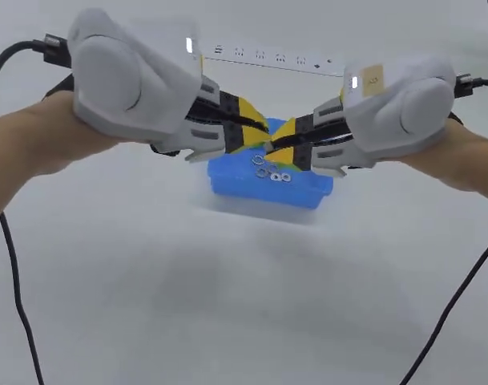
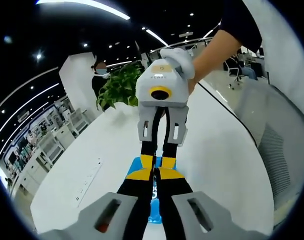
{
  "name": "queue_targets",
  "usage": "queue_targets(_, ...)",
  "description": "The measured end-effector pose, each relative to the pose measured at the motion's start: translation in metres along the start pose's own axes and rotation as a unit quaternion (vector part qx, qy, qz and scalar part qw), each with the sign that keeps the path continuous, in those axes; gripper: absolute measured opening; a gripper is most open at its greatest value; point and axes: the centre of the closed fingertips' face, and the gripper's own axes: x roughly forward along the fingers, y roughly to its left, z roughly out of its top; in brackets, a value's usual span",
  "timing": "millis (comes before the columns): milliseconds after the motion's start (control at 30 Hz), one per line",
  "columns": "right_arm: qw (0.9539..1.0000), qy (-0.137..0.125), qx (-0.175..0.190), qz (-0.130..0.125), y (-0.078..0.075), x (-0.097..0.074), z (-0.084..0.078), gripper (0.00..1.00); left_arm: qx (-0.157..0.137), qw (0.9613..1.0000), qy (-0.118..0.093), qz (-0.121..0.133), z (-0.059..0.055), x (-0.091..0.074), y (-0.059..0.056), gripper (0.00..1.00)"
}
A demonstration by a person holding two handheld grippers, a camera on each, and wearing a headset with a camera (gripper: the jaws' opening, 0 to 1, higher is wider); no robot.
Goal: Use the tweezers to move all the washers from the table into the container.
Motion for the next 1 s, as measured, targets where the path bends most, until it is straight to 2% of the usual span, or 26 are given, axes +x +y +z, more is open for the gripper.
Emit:
queue_targets(267,0.9998,-0.006,-0.016,0.008,0.009,-0.011,0.011,0.08,0.007,0.9997,-0.012,-0.018,0.006,-0.013,-0.011,0.05)
queue_targets(433,0.9998,-0.005,-0.014,0.014,0.013,-0.017,0.009,0.08,0.007,0.9996,-0.007,-0.025,0.001,-0.015,-0.018,0.05)
queue_targets(500,0.9998,-0.011,-0.001,0.017,0.016,-0.019,0.010,0.08,-0.019,0.9990,-0.029,-0.027,0.003,-0.017,-0.020,0.05)
queue_targets(733,0.9995,-0.017,0.014,0.023,0.027,-0.026,0.014,0.08,-0.017,0.9992,-0.014,-0.034,-0.007,-0.018,-0.029,0.05)
queue_targets(1000,0.9994,-0.009,0.021,0.026,0.036,-0.026,0.015,0.07,-0.017,0.9989,-0.001,-0.043,-0.019,-0.015,-0.037,0.05)
